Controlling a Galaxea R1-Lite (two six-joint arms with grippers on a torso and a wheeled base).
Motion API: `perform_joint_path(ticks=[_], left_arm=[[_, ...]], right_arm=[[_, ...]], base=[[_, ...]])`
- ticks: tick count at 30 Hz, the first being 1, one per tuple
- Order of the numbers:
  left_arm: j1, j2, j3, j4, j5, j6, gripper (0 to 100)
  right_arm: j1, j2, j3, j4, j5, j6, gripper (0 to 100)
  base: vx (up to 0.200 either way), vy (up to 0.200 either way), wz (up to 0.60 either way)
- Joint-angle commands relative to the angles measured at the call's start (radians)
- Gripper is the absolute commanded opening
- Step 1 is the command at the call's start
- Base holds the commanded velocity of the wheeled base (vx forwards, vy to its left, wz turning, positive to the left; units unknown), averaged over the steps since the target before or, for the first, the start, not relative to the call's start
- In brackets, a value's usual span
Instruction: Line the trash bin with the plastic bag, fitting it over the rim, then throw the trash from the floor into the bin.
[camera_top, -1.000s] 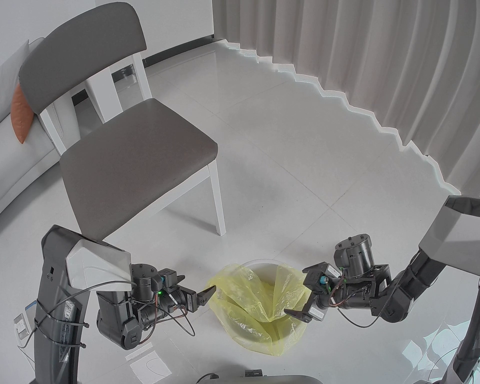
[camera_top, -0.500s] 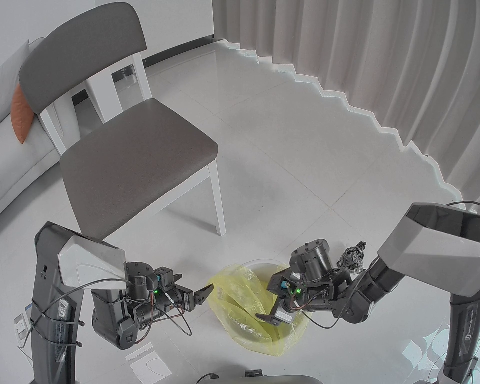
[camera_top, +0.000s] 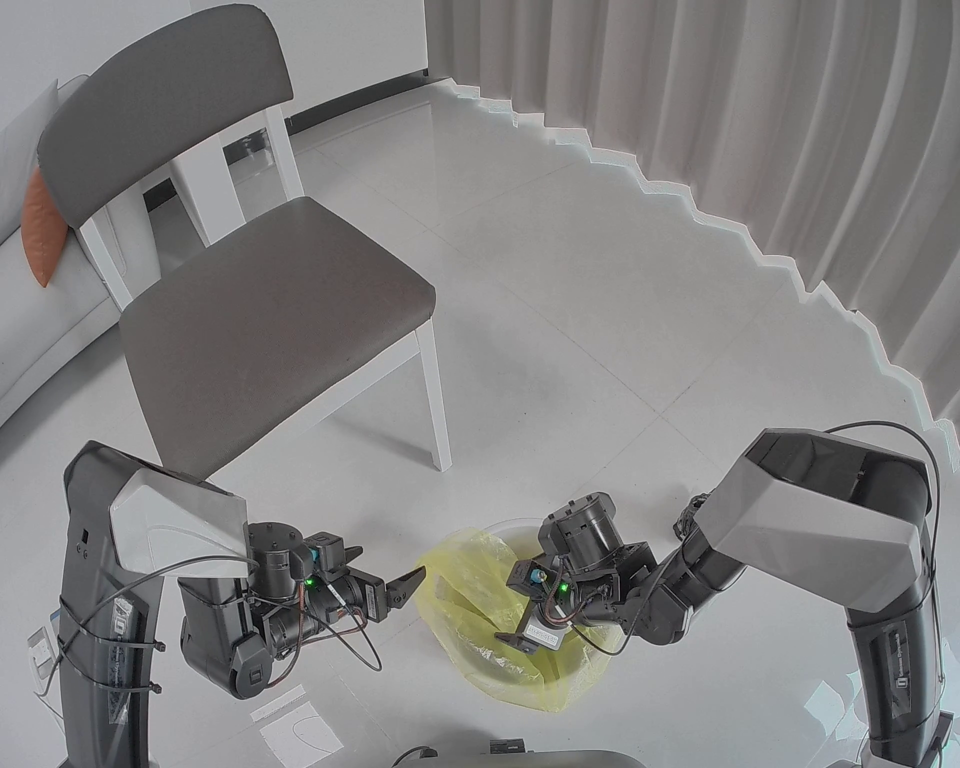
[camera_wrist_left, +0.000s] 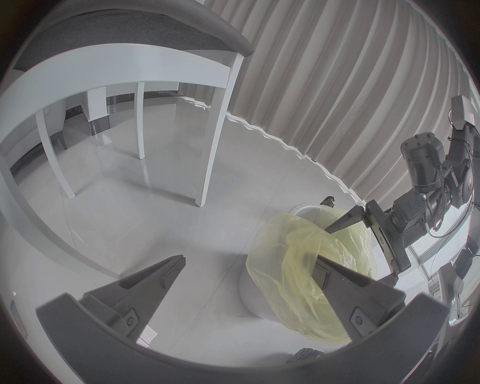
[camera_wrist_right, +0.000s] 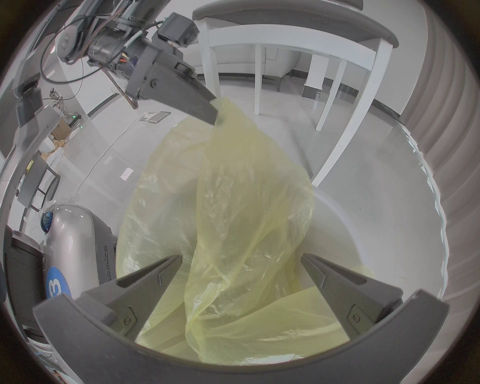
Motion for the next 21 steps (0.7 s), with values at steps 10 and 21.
perform_joint_path(ticks=[10, 21], left_arm=[[0.007, -0.005, 0.003, -0.017, 0.002, 0.0, 100], [0.014, -0.021, 0.006, -0.017, 0.004, 0.0, 100]], right_arm=[[-0.005, 0.021, -0.025, -0.002, -0.016, -0.002, 0], [0.001, -0.072, -0.056, 0.005, -0.119, -0.098, 0]], base=[[0.0, 0.0, 0.0], [0.0, 0.0, 0.0]])
